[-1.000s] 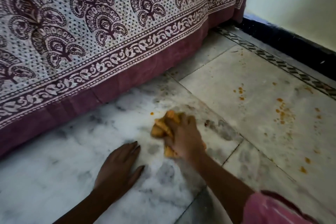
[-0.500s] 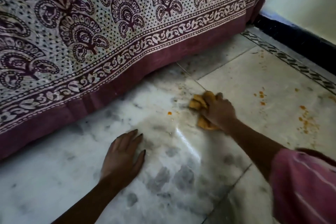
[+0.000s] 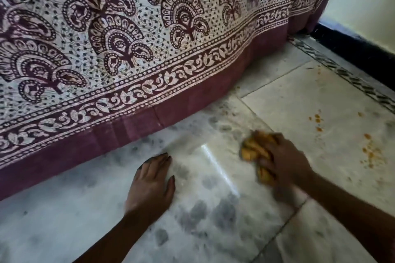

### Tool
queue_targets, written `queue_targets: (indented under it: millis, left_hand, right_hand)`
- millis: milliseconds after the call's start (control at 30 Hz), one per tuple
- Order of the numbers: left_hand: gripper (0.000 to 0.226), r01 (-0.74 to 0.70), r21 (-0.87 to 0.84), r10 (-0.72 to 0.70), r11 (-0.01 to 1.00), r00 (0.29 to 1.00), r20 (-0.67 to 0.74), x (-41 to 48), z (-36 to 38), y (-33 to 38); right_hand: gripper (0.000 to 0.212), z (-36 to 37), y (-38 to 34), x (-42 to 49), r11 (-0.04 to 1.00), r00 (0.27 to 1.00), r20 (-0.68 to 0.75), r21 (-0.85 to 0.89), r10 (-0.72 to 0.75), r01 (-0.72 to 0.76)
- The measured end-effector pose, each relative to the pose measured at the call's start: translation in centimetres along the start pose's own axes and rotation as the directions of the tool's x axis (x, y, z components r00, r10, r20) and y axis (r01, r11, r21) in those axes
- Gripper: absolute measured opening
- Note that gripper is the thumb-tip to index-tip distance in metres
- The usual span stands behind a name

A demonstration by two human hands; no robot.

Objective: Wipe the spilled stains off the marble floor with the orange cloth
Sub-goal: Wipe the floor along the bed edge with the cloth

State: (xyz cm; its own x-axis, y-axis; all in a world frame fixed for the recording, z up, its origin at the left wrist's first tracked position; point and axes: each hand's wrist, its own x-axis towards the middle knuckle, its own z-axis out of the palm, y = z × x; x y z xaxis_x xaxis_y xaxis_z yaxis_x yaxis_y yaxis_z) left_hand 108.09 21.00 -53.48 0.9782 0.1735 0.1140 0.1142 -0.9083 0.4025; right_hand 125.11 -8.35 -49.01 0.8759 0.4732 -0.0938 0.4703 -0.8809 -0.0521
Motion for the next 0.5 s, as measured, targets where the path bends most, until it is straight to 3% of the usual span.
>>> queue_targets:
  millis: [67, 167, 267, 333, 400, 500]
  left_hand:
    - [0.051, -0.003, 0.008, 0.003, 1.0, 1.0, 0.014, 0.1, 0.0, -0.1]
    - [0.052, 0.003, 0.002, -0.003, 1.0, 0.999, 0.032, 0.1, -0.1, -0.2]
    - [0.054, 0.007, -0.003, -0.007, 1.0, 1.0, 0.023, 0.1, 0.0, -0.4]
    - [0.057, 0.04, -0.013, -0.04, 0.999, 0.999, 0.012, 0.0, 0.2, -0.6]
    - [0.058, 0.069, -0.023, -0.069, 0.997, 0.998, -0.013, -0.1, 0.2, -0.7]
    - [0.059, 0.073, -0.014, -0.073, 0.997, 0.997, -0.037, -0.1, 0.4, -0.5]
  right_hand:
    - [0.063, -0.7, -0.4, 6.4, 0.972, 0.973, 0.043, 0.051, 0.228, -0.23]
    - [0.067, -0.2, -5.9, 12.0, 0.97, 0.967, -0.079, -0.001, 0.243, -0.244]
    - [0.068, 1.6, -12.8, 10.4, 0.998, 0.996, -0.071, -0.043, -0.055, 0.052]
    - [0.061, 1.7, -13.8, 7.1, 0.952, 0.947, -0.096, -0.035, -0.307, 0.305]
    - [0.058, 2.1, -10.8, 3.4, 0.871, 0.865, -0.104, -0.021, -0.49, 0.491]
    - [0.055, 2.1, -3.2, -0.6, 0.813, 0.805, -0.122, -0.026, -0.581, 0.582]
